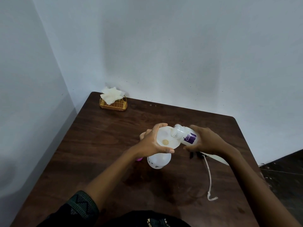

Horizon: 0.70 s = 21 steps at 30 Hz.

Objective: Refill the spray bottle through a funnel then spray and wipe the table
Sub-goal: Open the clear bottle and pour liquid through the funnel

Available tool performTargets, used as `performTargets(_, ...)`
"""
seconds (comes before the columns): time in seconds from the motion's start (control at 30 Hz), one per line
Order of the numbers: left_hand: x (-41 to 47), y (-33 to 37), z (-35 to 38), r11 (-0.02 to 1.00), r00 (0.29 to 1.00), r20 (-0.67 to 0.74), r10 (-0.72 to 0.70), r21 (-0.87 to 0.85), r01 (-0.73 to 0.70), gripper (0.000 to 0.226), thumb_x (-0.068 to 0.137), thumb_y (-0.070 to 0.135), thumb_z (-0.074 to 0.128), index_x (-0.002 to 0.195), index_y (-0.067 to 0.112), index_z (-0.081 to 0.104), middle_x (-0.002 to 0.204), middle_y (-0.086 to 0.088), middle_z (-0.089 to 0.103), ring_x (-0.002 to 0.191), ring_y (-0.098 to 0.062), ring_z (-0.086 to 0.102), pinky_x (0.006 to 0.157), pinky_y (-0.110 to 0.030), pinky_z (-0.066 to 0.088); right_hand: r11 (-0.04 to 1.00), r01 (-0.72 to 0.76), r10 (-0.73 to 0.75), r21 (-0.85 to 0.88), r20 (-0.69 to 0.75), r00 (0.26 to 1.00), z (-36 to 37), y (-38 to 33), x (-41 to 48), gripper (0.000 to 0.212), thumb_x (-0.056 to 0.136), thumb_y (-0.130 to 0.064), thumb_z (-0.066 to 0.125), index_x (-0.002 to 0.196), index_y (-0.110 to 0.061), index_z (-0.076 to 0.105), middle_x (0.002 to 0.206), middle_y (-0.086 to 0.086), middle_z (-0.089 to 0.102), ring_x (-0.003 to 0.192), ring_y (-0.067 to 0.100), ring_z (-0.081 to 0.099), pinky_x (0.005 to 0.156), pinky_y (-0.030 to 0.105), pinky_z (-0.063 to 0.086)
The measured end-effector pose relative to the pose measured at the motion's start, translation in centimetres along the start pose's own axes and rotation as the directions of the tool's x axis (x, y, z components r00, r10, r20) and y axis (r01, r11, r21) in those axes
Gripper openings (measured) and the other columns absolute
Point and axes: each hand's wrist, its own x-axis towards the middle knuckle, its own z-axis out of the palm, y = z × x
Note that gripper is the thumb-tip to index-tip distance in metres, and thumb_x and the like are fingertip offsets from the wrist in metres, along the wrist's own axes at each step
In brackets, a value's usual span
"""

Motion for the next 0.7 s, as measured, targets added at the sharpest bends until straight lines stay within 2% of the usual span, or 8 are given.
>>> performTargets(0.1,-0.1,0.1,-0.1,1.0,1.0,0.005,0.007,-0.008,-0.007,0.096,0.053,0.062,0.071,0.135,0.047,0.021,0.137,0.004,0.035,0.126,-0.018,0.027,0.1,-0.034,0.02,1.0,0.0,0.0,-0.001,0.001,1.0,0.1,0.2,0.1,0.043,0.065,-0.041,0.078,0.096,-0.031,0.049,0.079,-0.016,0.056,0.072,0.007,0.059,0.059,0.02,0.046)
performTargets(0.23,-0.1,-0.1,0.0,1.0,1.0,0.007,0.009,-0.004,-0.009,0.097,0.053,0.063,0.071,0.134,0.048,0.021,0.138,0.004,0.035,0.127,-0.018,0.027,0.1,-0.034,0.02,1.0,0.004,-0.004,0.008,0.016,1.0,0.0,0.0,0.1,0.043,0.067,-0.038,0.078,0.097,-0.032,0.048,0.079,-0.017,0.054,0.071,0.004,0.057,0.057,0.014,0.039)
performTargets(0.4,0.4,-0.8,0.2,1.0,1.0,-0.003,-0.02,-0.011,0.02,0.099,0.044,0.076,0.067,0.128,0.058,0.019,0.136,0.005,0.036,0.127,-0.021,0.028,0.1,-0.037,0.023,1.0,0.006,-0.006,0.016,0.014,1.0,-0.1,-0.2,0.1,0.041,0.066,-0.037,0.078,0.093,-0.033,0.047,0.076,-0.017,0.055,0.069,0.003,0.057,0.056,0.014,0.037)
performTargets(0.57,0.4,-0.9,0.2,1.0,1.0,-0.007,-0.024,-0.014,0.024,0.099,0.043,0.076,0.068,0.128,0.058,0.019,0.137,0.005,0.036,0.128,-0.021,0.028,0.105,-0.041,0.025,1.0,0.004,-0.005,0.02,0.023,1.0,-0.1,-0.2,0.1,0.04,0.066,-0.039,0.078,0.092,-0.034,0.048,0.077,-0.017,0.056,0.07,0.004,0.058,0.057,0.015,0.039)
performTargets(0.7,0.3,-0.7,0.2,1.0,1.0,0.0,-0.019,-0.014,0.019,0.099,0.044,0.075,0.067,0.129,0.056,0.019,0.138,0.005,0.035,0.128,-0.021,0.027,0.102,-0.038,0.022,1.0,0.002,-0.003,0.018,0.028,1.0,-0.2,-0.3,0.1,0.041,0.065,-0.04,0.078,0.093,-0.034,0.048,0.078,-0.017,0.056,0.071,0.004,0.058,0.057,0.014,0.039)
